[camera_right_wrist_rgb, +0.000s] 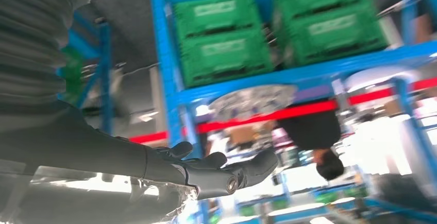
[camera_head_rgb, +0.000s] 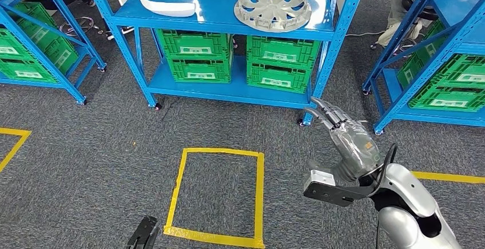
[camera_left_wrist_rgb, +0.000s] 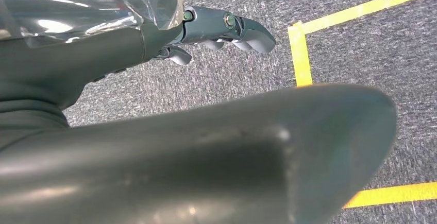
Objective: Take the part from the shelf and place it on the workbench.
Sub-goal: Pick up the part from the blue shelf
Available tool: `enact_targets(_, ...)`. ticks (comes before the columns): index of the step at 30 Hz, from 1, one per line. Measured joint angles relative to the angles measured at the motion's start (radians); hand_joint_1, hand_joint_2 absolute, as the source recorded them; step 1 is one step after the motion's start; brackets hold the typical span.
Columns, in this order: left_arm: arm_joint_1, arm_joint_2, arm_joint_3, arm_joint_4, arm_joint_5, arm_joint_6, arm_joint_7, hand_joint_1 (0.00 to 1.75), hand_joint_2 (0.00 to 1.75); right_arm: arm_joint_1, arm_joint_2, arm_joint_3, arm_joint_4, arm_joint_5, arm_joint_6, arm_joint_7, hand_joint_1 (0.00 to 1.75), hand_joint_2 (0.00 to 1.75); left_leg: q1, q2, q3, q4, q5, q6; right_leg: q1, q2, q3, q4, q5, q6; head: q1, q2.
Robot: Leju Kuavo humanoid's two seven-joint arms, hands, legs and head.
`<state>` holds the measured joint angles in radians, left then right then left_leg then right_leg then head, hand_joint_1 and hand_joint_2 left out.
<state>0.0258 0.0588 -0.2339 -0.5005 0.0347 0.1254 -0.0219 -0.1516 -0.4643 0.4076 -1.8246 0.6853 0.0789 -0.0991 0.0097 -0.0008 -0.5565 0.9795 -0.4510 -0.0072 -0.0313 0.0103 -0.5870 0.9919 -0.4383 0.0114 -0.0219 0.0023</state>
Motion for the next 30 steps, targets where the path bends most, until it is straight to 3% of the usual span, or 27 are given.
enact_targets(2, 0.004, -0.001, 0.004, 0.000, 0.003, 0.003, 0.002, 0.00, 0.00, 0.000, 0.000, -0.001, -0.002, 0.009, -0.008, 0.027, 0.00, 0.87, 0.000, 0.000, 0.000, 0.000, 0.000, 0.000, 0.000, 0.000, 0.000, 0.000, 0.000, 0.000, 0.000, 0.000)
enact_targets(4, 0.009, -0.001, 0.006, 0.000, 0.003, 0.003, 0.003, 0.00, 0.00, 0.000, -0.001, -0.002, -0.007, 0.000, -0.004, 0.035, 0.00, 0.87, 0.000, 0.000, 0.000, 0.000, 0.000, 0.000, 0.000, 0.000, 0.000, 0.000, 0.000, 0.000, 0.000, 0.000)
enact_targets(6, 0.012, -0.001, 0.008, 0.000, 0.003, 0.002, 0.004, 0.00, 0.00, -0.002, -0.005, -0.006, -0.010, -0.017, 0.002, 0.038, 0.00, 1.75, 0.000, 0.000, 0.000, 0.000, 0.000, 0.000, 0.000, 0.000, 0.000, 0.000, 0.000, 0.000, 0.000, 0.000)
enact_targets(15, 0.002, -0.010, 0.024, 0.006, -0.002, -0.001, 0.011, 0.00, 0.00, 0.010, -0.006, -0.062, -0.024, -0.136, 0.005, 0.028, 0.00, 1.75, 0.000, 0.000, 0.000, 0.000, 0.000, 0.000, 0.000, 0.000, 0.000, 0.000, 0.000, 0.000, 0.000, 0.000)
enact_targets(30, -0.005, -0.017, 0.047, 0.006, -0.006, 0.000, 0.020, 0.00, 0.00, 0.016, -0.007, -0.077, -0.036, -0.150, 0.018, 0.028, 0.00, 1.75, 0.000, 0.000, 0.000, 0.000, 0.000, 0.000, 0.000, 0.000, 0.000, 0.000, 0.000, 0.000, 0.000, 0.000)
